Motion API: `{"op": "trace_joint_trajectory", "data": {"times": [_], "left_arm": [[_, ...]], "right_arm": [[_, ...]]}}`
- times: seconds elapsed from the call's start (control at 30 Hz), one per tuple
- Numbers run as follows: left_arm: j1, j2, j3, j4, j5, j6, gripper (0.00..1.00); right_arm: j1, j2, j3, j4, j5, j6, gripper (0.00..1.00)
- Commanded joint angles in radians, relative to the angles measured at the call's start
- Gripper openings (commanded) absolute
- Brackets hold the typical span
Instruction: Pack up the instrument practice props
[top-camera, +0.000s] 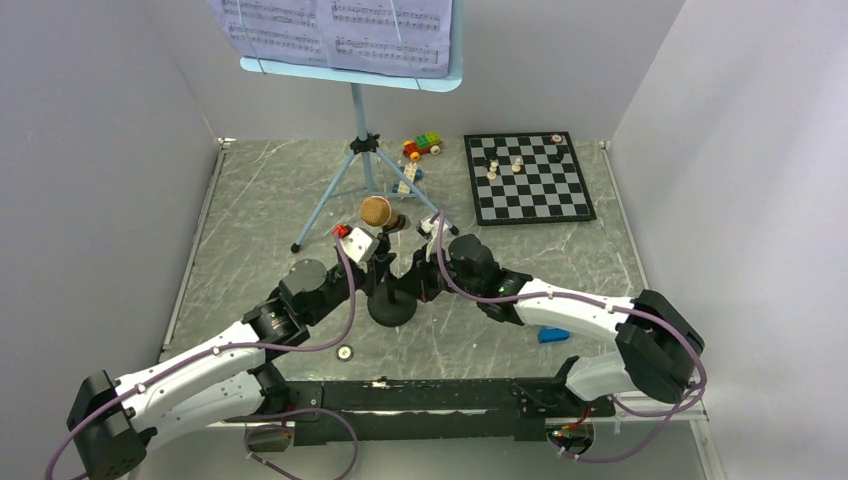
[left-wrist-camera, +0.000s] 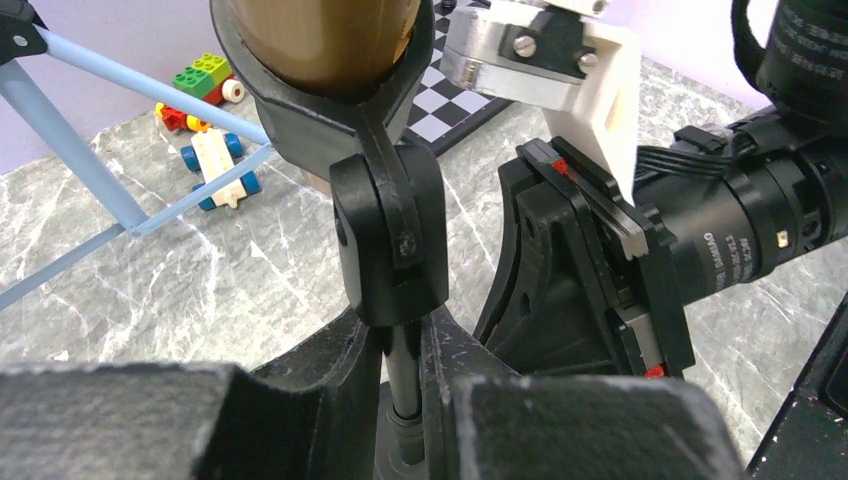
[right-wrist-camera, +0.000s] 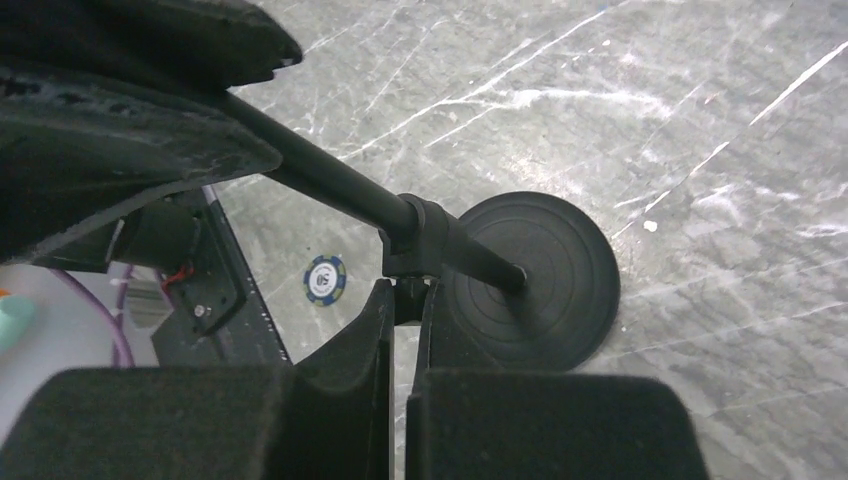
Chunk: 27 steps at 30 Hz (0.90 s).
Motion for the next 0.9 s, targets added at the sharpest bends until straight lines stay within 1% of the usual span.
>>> {"op": "trace_joint_trajectory", "data": {"times": [0.0,0.37,0.5,0.57,0.63,0.73,0.8,0.87], "left_arm": [[-0.001,-0.011,-0.024,-0.037,0.013,-0.027,0.00],[-0.001,-0.039,-0.052,-0.063,-0.012,-0.068,0.00],[-0.001,-0.037,-0.045,-0.086,-0.030,-0.078,0.00],[-0.001,-0.035,-0.046,-0.094,-0.033,-0.084,0.00],[-0.001,-0.033,-0.051,-0.091,-0.034,-0.090,0.00],[-0.002,-0.035,-0.061,-0.086,-0.029,-0.098,0.00],[-0.001,-0.037,-0.063,-0.088,-0.031,-0.101,0.00],[-0.001,-0.041,-0.063,-0.093,-0.034,-0.101,0.00]], "right_arm": [[0.039,-0.006,0.003,0.068,0.137,-0.184,0.00],[0.255,0.023,-0.008,0.125,0.650,-0.584,0.00],[0.338,0.070,-0.012,0.199,0.865,-0.751,0.00],[0.374,0.105,-0.013,0.244,0.948,-0.843,0.00],[0.402,0.136,-0.014,0.288,0.993,-0.932,0.00],[0.425,0.182,0.003,0.304,1.018,-0.999,0.00],[0.433,0.191,0.014,0.295,1.015,-1.010,0.00],[0.436,0.182,0.025,0.261,1.004,-0.976,0.00]]}}
